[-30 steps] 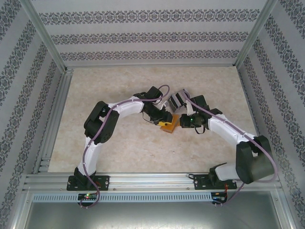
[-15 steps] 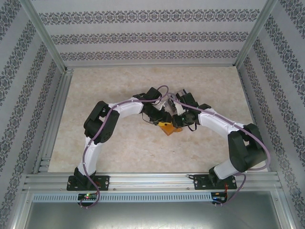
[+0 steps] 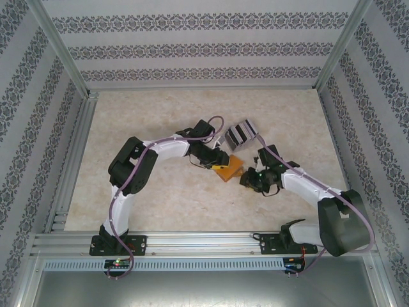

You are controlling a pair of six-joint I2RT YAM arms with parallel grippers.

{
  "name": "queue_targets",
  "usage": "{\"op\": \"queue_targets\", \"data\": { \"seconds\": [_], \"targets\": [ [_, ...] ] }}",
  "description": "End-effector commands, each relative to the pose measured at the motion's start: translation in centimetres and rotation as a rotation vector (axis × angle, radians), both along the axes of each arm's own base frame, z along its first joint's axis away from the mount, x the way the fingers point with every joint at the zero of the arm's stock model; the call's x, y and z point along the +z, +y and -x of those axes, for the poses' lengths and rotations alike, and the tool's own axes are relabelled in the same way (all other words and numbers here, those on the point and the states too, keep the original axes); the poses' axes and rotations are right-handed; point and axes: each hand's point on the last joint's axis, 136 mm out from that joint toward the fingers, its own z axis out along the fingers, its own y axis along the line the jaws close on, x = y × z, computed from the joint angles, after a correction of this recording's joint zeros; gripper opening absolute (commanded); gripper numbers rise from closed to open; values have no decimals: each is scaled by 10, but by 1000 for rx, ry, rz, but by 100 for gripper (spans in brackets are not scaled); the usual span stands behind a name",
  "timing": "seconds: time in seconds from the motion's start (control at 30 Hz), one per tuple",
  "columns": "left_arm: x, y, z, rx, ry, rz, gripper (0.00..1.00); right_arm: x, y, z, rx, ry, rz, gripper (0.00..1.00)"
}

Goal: Put the credit cards into the card holder
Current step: Rotate the card holder at the center of the table.

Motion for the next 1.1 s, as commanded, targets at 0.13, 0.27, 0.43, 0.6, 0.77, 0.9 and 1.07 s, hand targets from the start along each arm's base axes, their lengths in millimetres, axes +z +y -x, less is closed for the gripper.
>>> {"op": "queue_targets", "data": {
  "seconds": [0.13, 0.27, 0.43, 0.6, 0.77, 0.9, 1.07],
  "targets": [
    [-28, 22, 18, 69, 53, -112, 40, 3, 8, -33, -66, -80, -56, 19],
    [-30, 28, 25, 86, 57, -128, 40, 4, 20, -72, -41, -143, -69, 19],
    [-30, 36, 29, 118, 55, -144, 40, 11, 39, -118, 12, -205, -101, 19],
    [-30, 39, 31, 146, 56, -149, 40, 26, 73, -152, 120, -235, -197, 19],
    [-30, 40, 28, 173, 51, -156, 40, 34, 88, -158, 191, -229, -220, 19],
    [-17, 40, 17, 202, 9, -154, 40, 44, 67, -145, 197, -234, -115, 21],
    [21, 32, -7, 253, -88, -109, 41, 53, 47, -122, 238, -192, 32, 25]
  ]
}}
